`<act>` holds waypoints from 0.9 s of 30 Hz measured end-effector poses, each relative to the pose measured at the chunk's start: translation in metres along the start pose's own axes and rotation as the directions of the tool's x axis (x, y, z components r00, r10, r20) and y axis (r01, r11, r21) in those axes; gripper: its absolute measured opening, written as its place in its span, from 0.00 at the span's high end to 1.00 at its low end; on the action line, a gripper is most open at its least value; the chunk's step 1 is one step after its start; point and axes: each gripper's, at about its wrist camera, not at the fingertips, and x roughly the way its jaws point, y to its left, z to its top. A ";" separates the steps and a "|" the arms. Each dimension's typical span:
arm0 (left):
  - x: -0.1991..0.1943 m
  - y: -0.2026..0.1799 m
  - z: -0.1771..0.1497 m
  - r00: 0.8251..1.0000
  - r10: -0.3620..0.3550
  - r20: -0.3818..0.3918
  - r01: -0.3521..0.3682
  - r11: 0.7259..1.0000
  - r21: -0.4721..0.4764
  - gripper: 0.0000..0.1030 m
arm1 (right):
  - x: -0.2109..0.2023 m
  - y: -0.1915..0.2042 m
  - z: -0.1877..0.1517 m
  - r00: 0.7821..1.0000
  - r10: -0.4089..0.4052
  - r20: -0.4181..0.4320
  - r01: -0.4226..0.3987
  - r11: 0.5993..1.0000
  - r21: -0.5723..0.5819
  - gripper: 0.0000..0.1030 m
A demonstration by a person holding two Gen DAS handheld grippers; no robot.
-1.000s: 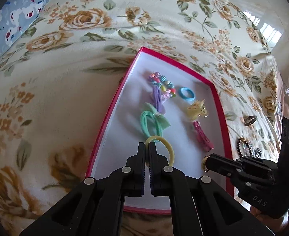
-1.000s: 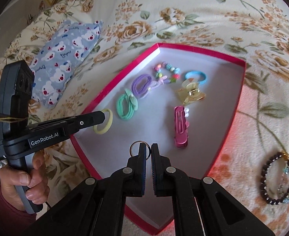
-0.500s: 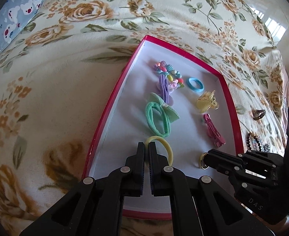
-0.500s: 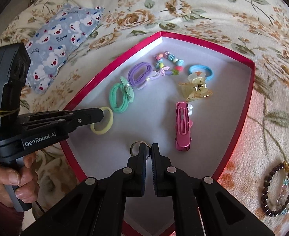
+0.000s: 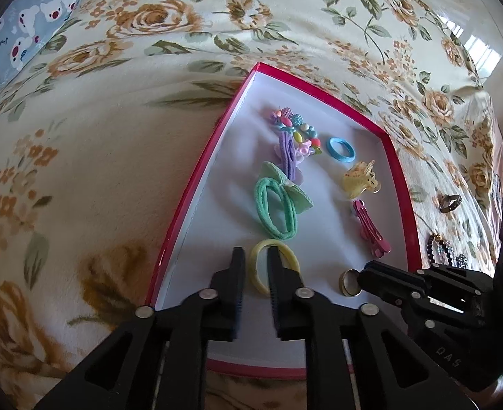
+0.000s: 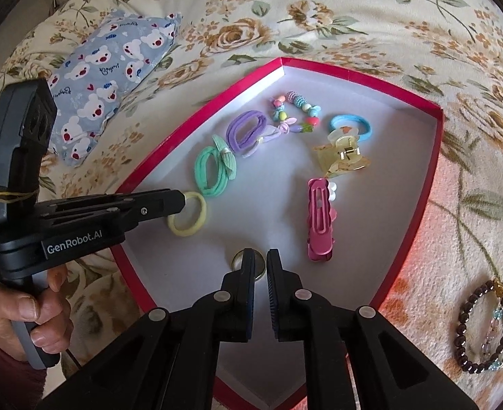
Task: Organize jewelry
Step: 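Open left tool to drop the yellow tie while right tool releases the gold ring, then move left tool to the black bead bracelet while right tool approaches the silver chain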
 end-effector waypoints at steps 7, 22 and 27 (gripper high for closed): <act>-0.019 -0.002 -0.004 1.000 0.005 0.029 -0.004 1.000 -0.013 0.70 | -0.033 -0.012 -0.007 0.998 0.007 0.068 -0.010 0.999 0.047 0.69; -0.043 -0.048 -0.025 0.993 -0.110 0.036 0.109 0.993 0.036 0.43 | -0.120 -0.095 -0.068 0.974 -0.146 0.174 0.093 0.956 0.278 0.56; -0.038 -0.071 -0.027 0.991 -0.133 0.005 0.132 0.988 0.083 0.40 | -0.143 -0.123 -0.094 0.962 -0.202 0.186 0.124 0.925 0.359 0.49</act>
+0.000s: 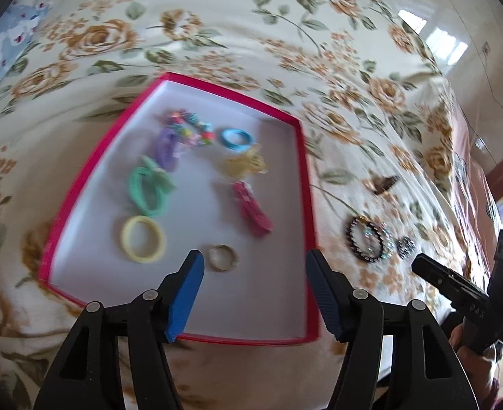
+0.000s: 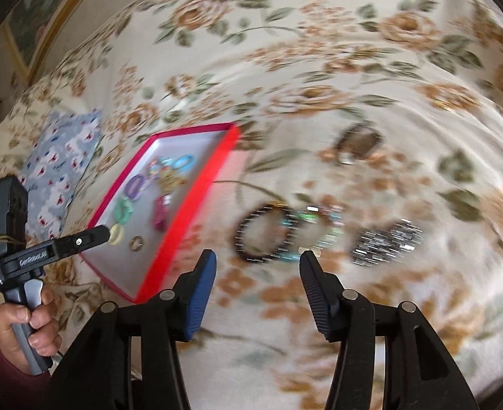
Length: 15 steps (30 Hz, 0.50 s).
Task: Organize jewelry
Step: 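Move left tool to the black bead bracelet while right tool approaches the silver chain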
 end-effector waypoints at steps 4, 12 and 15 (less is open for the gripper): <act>0.009 -0.019 0.002 1.000 -0.015 -0.023 0.016 0.999 0.044 0.39 | -0.015 -0.024 -0.005 0.999 -0.038 0.022 0.037 0.998 0.050 0.49; 0.028 -0.054 0.008 0.998 -0.028 -0.053 0.034 0.993 0.115 0.35 | -0.027 -0.054 -0.013 0.996 -0.087 0.033 0.083 0.991 0.106 0.41; 0.035 -0.066 0.008 0.998 -0.027 -0.054 0.035 0.989 0.145 0.34 | -0.028 -0.058 -0.014 0.994 -0.099 0.038 0.094 0.990 0.107 0.35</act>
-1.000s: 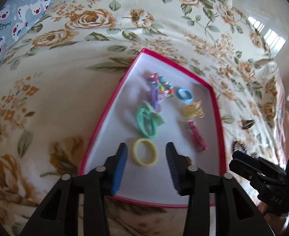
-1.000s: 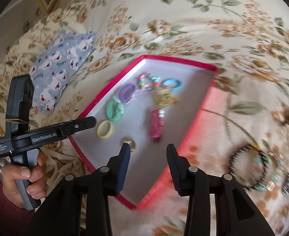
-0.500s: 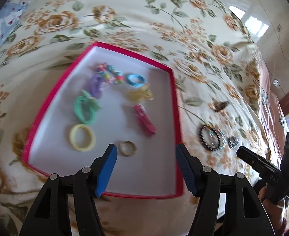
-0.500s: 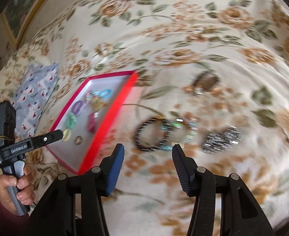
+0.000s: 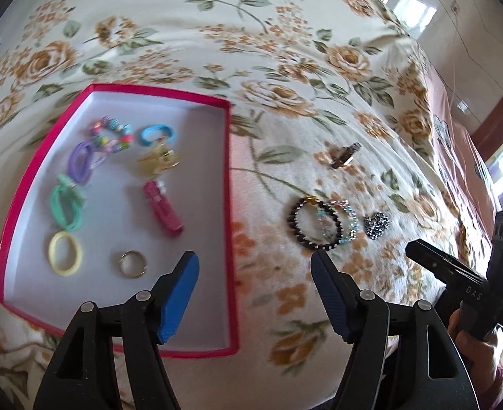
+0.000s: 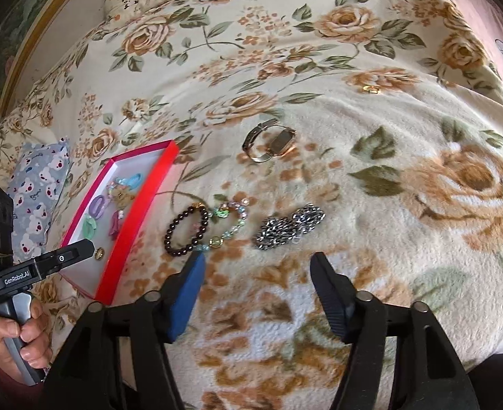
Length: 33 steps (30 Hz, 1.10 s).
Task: Organize jewelry
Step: 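Move left tool to the black bead bracelet while right tool approaches the silver chain, then close left tool on the black bead bracelet while right tool grasps the silver chain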
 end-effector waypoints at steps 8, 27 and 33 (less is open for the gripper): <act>0.025 -0.026 0.012 1.000 0.011 -0.025 -0.010 0.997 0.075 0.34 | 0.008 -0.001 0.004 1.000 -0.012 -0.014 0.012 0.999 -0.039 0.31; 0.097 -0.057 0.044 0.991 0.100 -0.094 -0.076 0.969 0.234 0.36 | 0.040 -0.003 0.014 0.994 -0.068 -0.082 0.054 0.986 -0.159 0.24; 0.125 -0.066 0.048 0.982 0.122 -0.147 -0.073 0.951 0.301 0.50 | 0.053 -0.005 0.017 0.992 -0.079 -0.096 0.061 0.981 -0.186 0.25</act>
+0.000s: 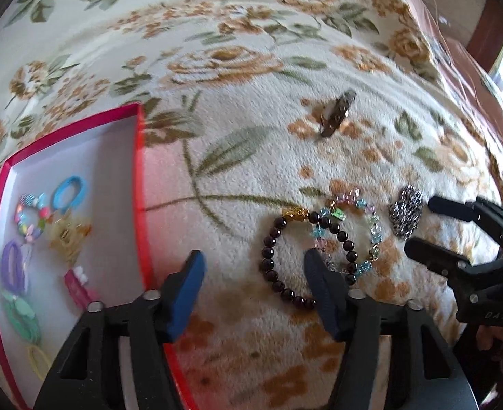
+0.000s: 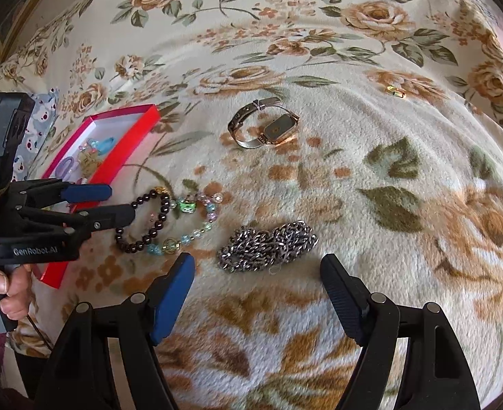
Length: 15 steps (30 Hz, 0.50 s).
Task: Organize jewelry
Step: 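Close left tool on the black bead bracelet while right tool grasps the silver chain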
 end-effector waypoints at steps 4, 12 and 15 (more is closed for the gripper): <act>0.015 -0.008 0.004 1.000 0.012 -0.010 -0.011 0.999 0.047 0.62 | 0.009 0.000 0.002 1.000 -0.018 0.003 0.018 1.000 -0.020 0.25; 0.021 -0.009 0.003 0.999 -0.035 0.024 0.034 0.999 0.036 0.87 | 0.016 -0.006 0.007 0.994 -0.103 0.027 0.103 0.995 -0.008 0.80; 0.017 -0.001 -0.001 0.995 -0.089 0.041 0.089 0.996 -0.007 0.94 | 0.014 -0.013 0.008 0.995 -0.092 0.031 0.091 0.995 0.028 0.87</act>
